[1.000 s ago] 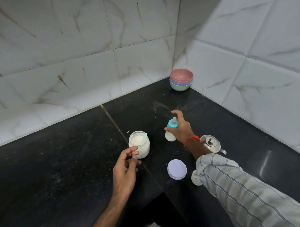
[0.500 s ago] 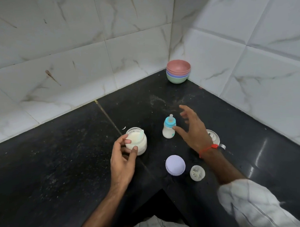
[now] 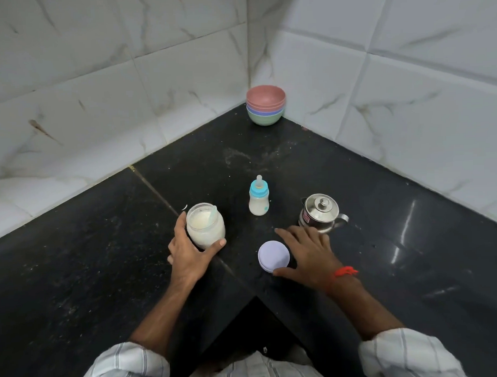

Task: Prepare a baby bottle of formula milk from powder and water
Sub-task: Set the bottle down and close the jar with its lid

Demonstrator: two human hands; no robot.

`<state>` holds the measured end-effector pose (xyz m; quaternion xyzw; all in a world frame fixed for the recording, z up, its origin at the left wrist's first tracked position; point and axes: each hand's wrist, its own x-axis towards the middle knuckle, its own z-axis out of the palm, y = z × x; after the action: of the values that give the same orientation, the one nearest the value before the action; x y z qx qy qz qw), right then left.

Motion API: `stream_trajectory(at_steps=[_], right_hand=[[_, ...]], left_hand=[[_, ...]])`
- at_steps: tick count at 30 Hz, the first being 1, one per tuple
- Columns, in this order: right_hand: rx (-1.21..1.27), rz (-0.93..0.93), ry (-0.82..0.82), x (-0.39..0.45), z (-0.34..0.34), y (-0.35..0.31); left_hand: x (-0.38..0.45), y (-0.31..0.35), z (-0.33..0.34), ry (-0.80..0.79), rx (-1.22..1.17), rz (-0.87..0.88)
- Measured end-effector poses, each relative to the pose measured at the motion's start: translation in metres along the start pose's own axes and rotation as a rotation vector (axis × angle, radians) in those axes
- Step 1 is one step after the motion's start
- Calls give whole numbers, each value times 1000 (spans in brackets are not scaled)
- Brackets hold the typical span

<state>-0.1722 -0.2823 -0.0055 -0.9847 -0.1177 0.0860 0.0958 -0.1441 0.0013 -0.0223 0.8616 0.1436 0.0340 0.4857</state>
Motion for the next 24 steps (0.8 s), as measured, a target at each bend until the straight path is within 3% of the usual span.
stream_trajectory(at_steps=[9,19,24], right_hand=[[-57,8,-194,17,14,-18],[-24,21,-213,19,24,-33],[122,22,-107,16,17,-40]], left_hand=[[4,-3,1,0,50,-37],[2,1,1,-50,38,-88],[-6,2,7,-105,53,-86]])
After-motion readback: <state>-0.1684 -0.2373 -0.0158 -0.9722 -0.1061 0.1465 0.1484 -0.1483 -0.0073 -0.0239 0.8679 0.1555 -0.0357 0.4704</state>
